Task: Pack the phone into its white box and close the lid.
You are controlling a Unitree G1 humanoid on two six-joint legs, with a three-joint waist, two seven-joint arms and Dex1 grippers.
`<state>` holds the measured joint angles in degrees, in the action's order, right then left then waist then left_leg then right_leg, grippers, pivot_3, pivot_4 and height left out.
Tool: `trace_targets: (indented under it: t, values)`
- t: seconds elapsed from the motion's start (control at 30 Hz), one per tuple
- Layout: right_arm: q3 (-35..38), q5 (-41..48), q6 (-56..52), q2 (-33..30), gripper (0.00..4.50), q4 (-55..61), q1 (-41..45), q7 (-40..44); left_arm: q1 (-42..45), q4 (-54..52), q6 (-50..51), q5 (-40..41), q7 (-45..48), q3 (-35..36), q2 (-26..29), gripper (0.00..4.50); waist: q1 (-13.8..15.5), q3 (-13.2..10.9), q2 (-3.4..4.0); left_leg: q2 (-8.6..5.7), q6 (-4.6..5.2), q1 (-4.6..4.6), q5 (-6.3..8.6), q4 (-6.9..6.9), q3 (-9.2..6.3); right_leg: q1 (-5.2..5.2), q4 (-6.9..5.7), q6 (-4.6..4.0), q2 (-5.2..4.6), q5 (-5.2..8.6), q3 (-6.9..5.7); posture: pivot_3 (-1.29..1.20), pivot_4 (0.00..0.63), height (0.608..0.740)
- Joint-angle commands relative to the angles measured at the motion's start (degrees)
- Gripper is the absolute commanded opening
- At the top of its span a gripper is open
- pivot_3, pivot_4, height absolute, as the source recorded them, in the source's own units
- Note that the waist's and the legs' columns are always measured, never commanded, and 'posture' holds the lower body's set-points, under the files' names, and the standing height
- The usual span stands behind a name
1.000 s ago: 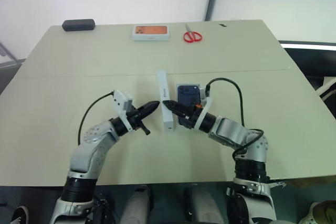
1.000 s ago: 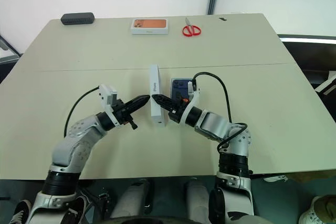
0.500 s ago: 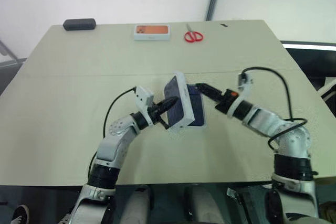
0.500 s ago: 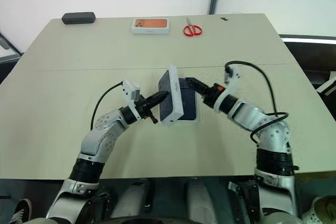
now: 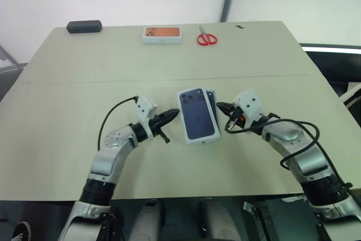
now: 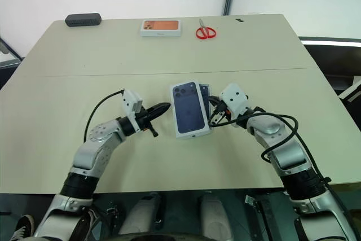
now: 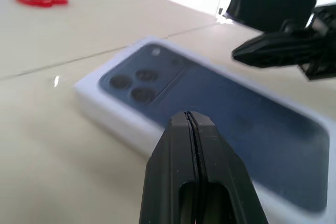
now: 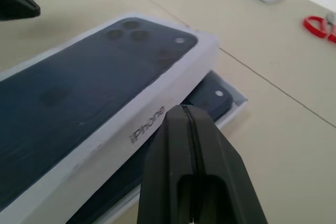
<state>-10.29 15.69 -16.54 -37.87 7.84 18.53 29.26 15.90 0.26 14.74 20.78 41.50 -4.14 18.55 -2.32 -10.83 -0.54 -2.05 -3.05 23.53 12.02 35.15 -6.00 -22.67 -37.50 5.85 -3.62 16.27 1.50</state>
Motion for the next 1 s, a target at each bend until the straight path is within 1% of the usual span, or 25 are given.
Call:
trace_targets:
  t: [0.03,0.1,0.17,0.23,0.37,0.57,0.83,1.0]
  values:
    - [1.94,-1.86,2.47,1.06,0.03,-0.15,0.82,1.38,-0.18,0.11,-0.93,-2.15,-0.36,0.04,0.99,0.0,0.26,0.0,0.0,0.0,0.0,0.0,0.0,0.0,-0.07,0.0,0.0,0.0,-0.02,0.0,0.0,0.0,0.15,0.74]
    - [2.08,-3.15,3.58,1.44,0.03,-1.5,1.14,1.99,1.32,2.33,-2.4,-4.46,-1.76,-1.58,-0.51,0.0,0.8,0.0,0.0,-0.01,0.0,-0.01,0.0,0.02,-0.09,0.06,0.04,0.0,-0.03,0.0,-0.01,0.0,0.15,0.74]
    - [2.16,-4.28,4.76,1.57,0.03,-3.13,1.05,2.74,3.14,4.14,-3.05,-5.47,-3.08,-2.22,-2.77,0.0,1.75,0.0,-0.01,-0.05,0.0,-0.02,0.0,0.04,-0.1,0.13,0.16,0.0,-0.05,0.0,-0.03,0.0,0.15,0.74]
    - [2.3,-5.31,5.76,1.54,0.03,-4.38,0.57,3.45,4.35,5.39,-2.58,-5.95,-3.37,-2.69,-4.31,0.0,1.99,-0.02,-0.05,-0.08,0.0,0.0,0.0,0.06,-0.1,0.22,0.3,0.01,-0.1,-0.01,-0.1,0.0,0.15,0.74]
    - [2.99,-5.96,6.19,2.04,0.03,-4.52,0.23,4.29,5.36,7.16,-3.53,-7.57,-2.91,-4.02,-5.44,0.0,1.64,-0.02,-0.05,-0.09,0.0,0.01,0.0,0.0,-0.11,0.2,0.33,0.02,-0.12,-0.01,-0.09,0.0,0.15,0.74]
    - [3.85,-6.7,5.51,2.92,0.03,-3.85,0.0,4.99,8.07,10.72,-3.95,-8.1,-3.32,-3.99,-7.69,0.0,1.54,-0.02,-0.04,-0.05,-0.01,-0.05,0.0,0.01,-0.09,0.2,0.22,0.0,0.0,-0.01,-0.13,0.0,0.15,0.74]
    - [5.48,-7.84,5.06,3.52,0.03,-4.27,0.06,5.0,12.25,12.24,-2.41,-6.01,-3.54,-2.64,-10.81,0.0,1.67,-0.02,-0.05,-0.09,-0.02,-0.04,-0.01,0.04,-0.09,0.24,0.25,0.01,-0.06,-0.02,-0.13,0.0,0.15,0.74]
    - [6.01,-9.0,4.77,4.17,0.03,-5.03,0.4,4.3,13.81,15.13,-3.94,-8.2,-2.58,-3.59,-11.05,0.0,1.44,-0.02,-0.04,-0.1,-0.02,-0.04,-0.01,0.03,-0.06,0.22,0.24,0.02,-0.05,-0.02,-0.14,0.0,0.15,0.74]
